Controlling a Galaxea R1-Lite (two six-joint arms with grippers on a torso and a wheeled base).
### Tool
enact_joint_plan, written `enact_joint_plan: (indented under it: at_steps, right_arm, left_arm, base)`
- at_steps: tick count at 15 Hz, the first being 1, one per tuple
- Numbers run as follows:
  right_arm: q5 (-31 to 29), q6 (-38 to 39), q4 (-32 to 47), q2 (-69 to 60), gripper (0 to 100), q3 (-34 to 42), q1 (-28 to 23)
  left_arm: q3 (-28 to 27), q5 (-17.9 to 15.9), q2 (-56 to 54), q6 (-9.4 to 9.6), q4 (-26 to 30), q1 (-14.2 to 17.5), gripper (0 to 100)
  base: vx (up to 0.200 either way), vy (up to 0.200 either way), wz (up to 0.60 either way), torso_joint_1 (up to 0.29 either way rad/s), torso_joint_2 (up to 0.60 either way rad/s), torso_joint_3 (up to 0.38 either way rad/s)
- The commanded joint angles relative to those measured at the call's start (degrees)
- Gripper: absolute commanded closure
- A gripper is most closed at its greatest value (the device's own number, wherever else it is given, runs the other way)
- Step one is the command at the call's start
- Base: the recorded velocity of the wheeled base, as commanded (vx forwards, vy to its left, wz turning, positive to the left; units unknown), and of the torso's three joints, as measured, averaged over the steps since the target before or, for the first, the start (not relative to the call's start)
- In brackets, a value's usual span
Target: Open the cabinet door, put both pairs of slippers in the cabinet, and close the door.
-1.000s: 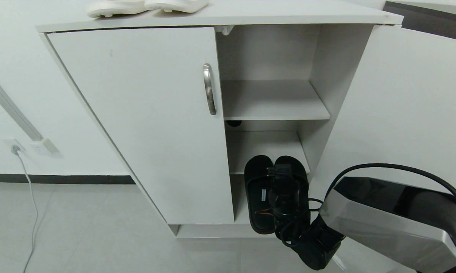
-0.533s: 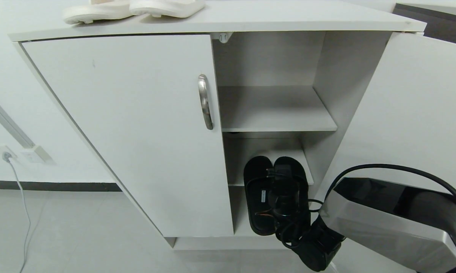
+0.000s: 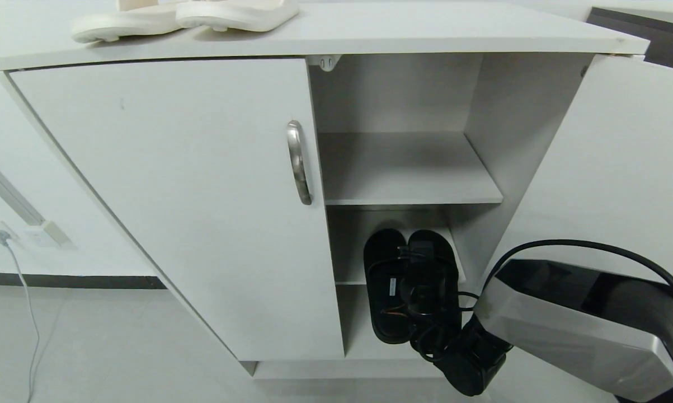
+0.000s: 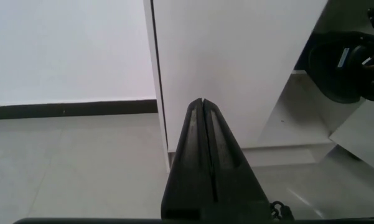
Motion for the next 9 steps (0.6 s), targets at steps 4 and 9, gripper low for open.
enact_joint_plan:
  at_steps: [4, 9]
  right_arm:
    - [0.09, -0.07, 0.16, -0.32, 100, -0.38, 0.12]
    - [1.93, 0.01, 5.61, 0.29, 100, -5.03, -0.32]
  left_arm:
    - [0.01, -0.01, 0.07, -0.03, 0.00, 0.01, 100]
    - [0.01, -0.01, 0.07, -0.03, 0.00, 0.01, 100]
  base:
    - [0.000, 0.000, 0.00, 0.000, 0.00, 0.000]
    - [0.000, 0.000, 0.00, 0.000, 0.00, 0.000]
